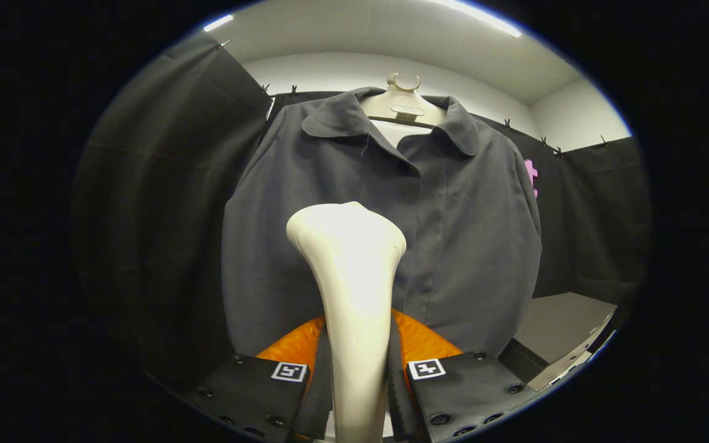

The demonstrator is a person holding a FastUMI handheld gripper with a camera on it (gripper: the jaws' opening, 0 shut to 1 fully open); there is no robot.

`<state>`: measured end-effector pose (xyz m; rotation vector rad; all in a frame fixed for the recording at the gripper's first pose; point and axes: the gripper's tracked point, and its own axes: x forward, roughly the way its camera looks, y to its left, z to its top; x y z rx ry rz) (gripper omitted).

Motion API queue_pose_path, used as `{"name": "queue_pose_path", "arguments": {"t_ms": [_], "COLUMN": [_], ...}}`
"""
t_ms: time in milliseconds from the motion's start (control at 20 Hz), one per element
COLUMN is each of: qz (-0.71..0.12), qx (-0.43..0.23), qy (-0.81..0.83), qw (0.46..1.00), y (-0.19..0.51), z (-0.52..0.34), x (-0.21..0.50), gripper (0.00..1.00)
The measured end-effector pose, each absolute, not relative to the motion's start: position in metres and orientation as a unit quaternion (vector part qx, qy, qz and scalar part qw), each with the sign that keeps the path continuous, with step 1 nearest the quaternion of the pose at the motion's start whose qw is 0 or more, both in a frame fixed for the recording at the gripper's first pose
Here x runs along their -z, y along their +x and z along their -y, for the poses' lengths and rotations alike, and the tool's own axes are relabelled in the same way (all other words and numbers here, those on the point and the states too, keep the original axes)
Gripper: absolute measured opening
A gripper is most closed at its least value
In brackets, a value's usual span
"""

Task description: Iron the clothes twice with a garment steamer, once on the left side and once on the right side.

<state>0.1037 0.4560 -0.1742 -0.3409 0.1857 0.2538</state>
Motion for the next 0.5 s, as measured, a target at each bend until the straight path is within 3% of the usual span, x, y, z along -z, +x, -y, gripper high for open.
{"name": "queue_pose_path", "arguments": {"t_ms": [500], "qz": [-0.123], "qx": [-0.118], "qy": [-0.171], "qw": [0.970], "y": [0.098], "z": [-0.440], "x": [0.204], "gripper": [0.46]}}
